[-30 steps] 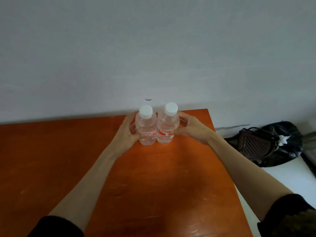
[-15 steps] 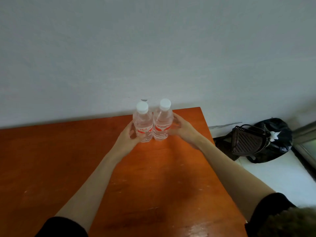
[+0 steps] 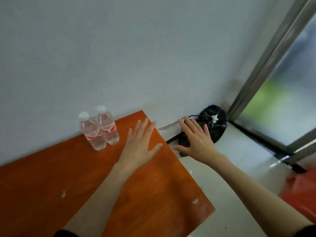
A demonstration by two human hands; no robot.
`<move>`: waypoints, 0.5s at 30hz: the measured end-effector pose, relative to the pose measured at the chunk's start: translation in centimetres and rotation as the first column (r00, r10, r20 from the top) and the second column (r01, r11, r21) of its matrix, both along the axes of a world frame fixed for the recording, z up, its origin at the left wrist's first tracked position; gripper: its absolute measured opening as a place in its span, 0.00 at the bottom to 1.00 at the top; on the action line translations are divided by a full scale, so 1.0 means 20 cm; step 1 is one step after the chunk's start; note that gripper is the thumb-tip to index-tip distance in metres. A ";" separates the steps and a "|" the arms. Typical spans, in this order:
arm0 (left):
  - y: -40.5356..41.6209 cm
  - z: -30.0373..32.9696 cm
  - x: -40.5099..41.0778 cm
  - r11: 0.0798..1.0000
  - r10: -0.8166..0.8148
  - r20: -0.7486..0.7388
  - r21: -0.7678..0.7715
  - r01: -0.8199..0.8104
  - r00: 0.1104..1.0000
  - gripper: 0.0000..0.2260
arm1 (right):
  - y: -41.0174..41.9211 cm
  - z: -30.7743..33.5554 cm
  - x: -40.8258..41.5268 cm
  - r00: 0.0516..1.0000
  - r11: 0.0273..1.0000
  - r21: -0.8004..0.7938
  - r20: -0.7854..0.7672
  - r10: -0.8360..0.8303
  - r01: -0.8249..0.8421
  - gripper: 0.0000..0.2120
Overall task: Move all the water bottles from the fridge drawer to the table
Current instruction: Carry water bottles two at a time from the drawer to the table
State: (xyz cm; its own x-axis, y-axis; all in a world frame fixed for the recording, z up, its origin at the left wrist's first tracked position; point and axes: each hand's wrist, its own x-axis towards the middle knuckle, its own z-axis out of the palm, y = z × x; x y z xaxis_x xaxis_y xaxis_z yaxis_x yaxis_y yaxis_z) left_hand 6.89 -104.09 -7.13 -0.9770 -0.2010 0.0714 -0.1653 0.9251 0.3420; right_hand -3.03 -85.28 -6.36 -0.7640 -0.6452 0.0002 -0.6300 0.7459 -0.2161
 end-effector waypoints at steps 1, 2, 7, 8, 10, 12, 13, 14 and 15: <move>0.10 0.05 -0.02 0.996 -0.064 -0.029 -0.067 0.062 0.997 0.34 | 0.13 0.04 0.03 0.998 0.999 0.012 -0.046 -0.036 0.036 0.45; 0.21 0.10 -0.04 0.985 -0.128 -0.053 -0.121 0.121 0.990 0.34 | 0.27 0.09 0.07 0.993 0.997 0.015 -0.092 -0.070 0.072 0.46; 0.86 0.28 -0.03 0.919 -0.363 -0.132 -0.215 0.331 0.922 0.37 | 1.04 0.29 0.35 0.926 0.956 -0.036 -0.240 -0.292 0.292 0.46; 1.00 0.30 -0.01 0.903 -0.400 -0.145 -0.229 0.363 0.905 0.38 | 1.20 0.32 0.43 0.905 0.941 -0.025 -0.264 -0.332 0.338 0.45; 1.30 0.33 0.05 0.869 -0.479 -0.172 -0.229 0.438 0.861 0.37 | 1.51 0.37 0.61 0.861 0.901 0.008 -0.301 -0.411 0.433 0.45; 1.59 0.34 0.13 0.823 -0.562 -0.199 -0.233 0.519 0.803 0.36 | 1.79 0.39 0.80 0.806 0.852 -0.010 -0.317 -0.500 0.524 0.45; 1.74 0.34 0.16 0.798 -0.598 -0.204 -0.238 0.554 0.775 0.36 | 1.93 0.40 0.89 0.780 0.827 -0.033 -0.311 -0.542 0.562 0.46; 1.88 0.34 0.19 0.774 -0.630 -0.203 -0.238 0.586 0.749 0.36 | 2.06 0.40 0.98 0.756 0.802 -0.056 -0.301 -0.582 0.595 0.47; 2.03 0.33 0.22 0.750 -0.660 -0.202 -0.233 0.619 0.724 0.36 | 2.18 0.40 1.06 0.731 0.776 -0.072 -0.291 -0.618 0.627 0.47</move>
